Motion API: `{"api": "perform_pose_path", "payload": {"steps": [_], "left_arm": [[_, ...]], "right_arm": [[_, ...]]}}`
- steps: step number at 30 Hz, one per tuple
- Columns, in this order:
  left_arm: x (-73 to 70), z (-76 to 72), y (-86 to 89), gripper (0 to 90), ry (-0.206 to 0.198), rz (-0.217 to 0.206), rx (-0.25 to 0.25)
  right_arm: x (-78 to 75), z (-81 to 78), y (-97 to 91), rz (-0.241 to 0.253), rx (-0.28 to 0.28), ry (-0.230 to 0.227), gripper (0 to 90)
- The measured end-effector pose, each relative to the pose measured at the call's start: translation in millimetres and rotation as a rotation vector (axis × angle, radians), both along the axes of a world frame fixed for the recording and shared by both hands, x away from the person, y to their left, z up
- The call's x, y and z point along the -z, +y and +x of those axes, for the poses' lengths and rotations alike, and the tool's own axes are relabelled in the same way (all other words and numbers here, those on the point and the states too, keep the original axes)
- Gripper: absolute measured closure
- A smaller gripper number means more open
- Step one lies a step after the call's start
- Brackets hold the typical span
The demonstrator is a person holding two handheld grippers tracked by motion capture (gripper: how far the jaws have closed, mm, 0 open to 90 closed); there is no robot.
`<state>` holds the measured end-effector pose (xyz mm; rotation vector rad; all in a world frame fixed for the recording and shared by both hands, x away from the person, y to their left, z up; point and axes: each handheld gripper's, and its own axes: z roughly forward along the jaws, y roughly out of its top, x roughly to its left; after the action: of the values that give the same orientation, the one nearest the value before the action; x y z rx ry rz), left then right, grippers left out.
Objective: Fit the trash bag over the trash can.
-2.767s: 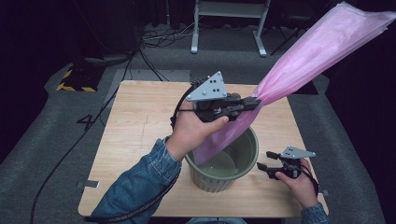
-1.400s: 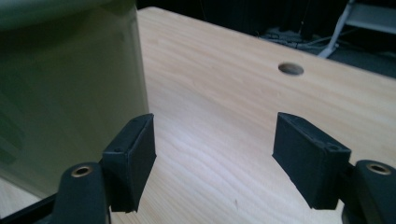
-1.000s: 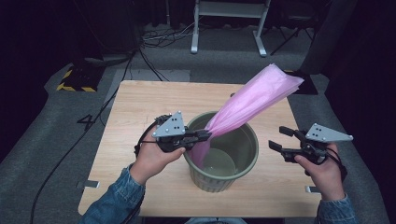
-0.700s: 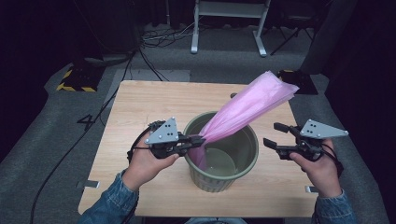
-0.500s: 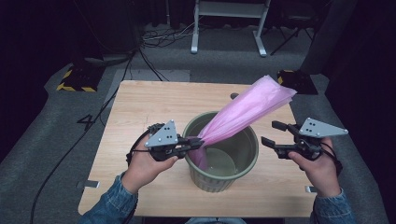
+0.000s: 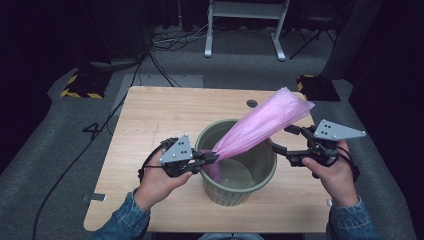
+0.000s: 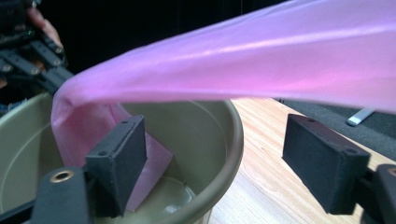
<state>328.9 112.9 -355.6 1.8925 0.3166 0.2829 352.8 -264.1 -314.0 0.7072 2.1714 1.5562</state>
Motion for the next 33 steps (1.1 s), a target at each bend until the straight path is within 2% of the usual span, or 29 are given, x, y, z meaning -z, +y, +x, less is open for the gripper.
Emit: {"api": "perform_pose_path", "payload": {"steps": [4,11,15,16,18,20,21,22,24,25,28,31,33], "left_arm": [[2.6,-1.1,-1.3,88.3,0.003,0.011,0.004],[3.2,-1.5,-6.5,88.3,-0.006,0.055,0.001],[2.6,-0.9,-10.4,88.0,-0.003,0.082,0.019],[2.4,-0.7,-11.2,88.0,-0.002,0.085,0.02],[2.3,-0.2,-12.3,87.9,0.001,0.091,0.027],[2.5,0.0,-12.9,87.4,0.004,0.089,0.028],[2.5,0.1,-13.0,85.7,0.006,0.088,0.028],[2.6,0.1,-12.9,85.7,0.007,0.086,0.028],[2.8,0.0,-11.9,82.4,0.016,0.072,0.022],[2.6,0.5,-11.2,77.4,0.017,0.064,0.016],[0.6,1.8,-8.1,51.5,0.026,0.016,-0.014],[-6.2,3.0,-4.9,42.5,0.026,-0.02,-0.034],[-11.2,3.2,-5.6,41.7,0.013,-0.023,-0.043]], "right_arm": [[-2.9,2.6,2.8,0.031,-0.005,0.017,18.7],[-10.2,2.0,12.7,0.035,-0.03,0.008,18.6],[-13.1,2.9,16.8,0.037,-0.031,0.004,20.6],[-14.1,4.6,18.5,0.042,-0.027,0.01,25.3],[-14.5,5.1,19.0,0.045,-0.024,0.011,28.6],[-16.5,6.0,19.6,0.039,-0.026,0.004,47.9],[-18.2,6.5,19.1,0.037,-0.024,-0.002,61.5],[-18.2,6.5,19.1,0.037,-0.024,-0.002,61.5],[-18.9,7.0,18.2,0.037,-0.025,0.001,72.9],[-18.9,7.3,17.6,0.038,-0.025,-0.002,78.5],[-18.5,5.3,17.3,0.026,-0.033,-0.01,86.4],[-18.2,2.0,19.7,0.009,-0.044,-0.024,89.2],[-18.1,-0.9,23.7,-0.002,-0.056,-0.026,89.9]]}}
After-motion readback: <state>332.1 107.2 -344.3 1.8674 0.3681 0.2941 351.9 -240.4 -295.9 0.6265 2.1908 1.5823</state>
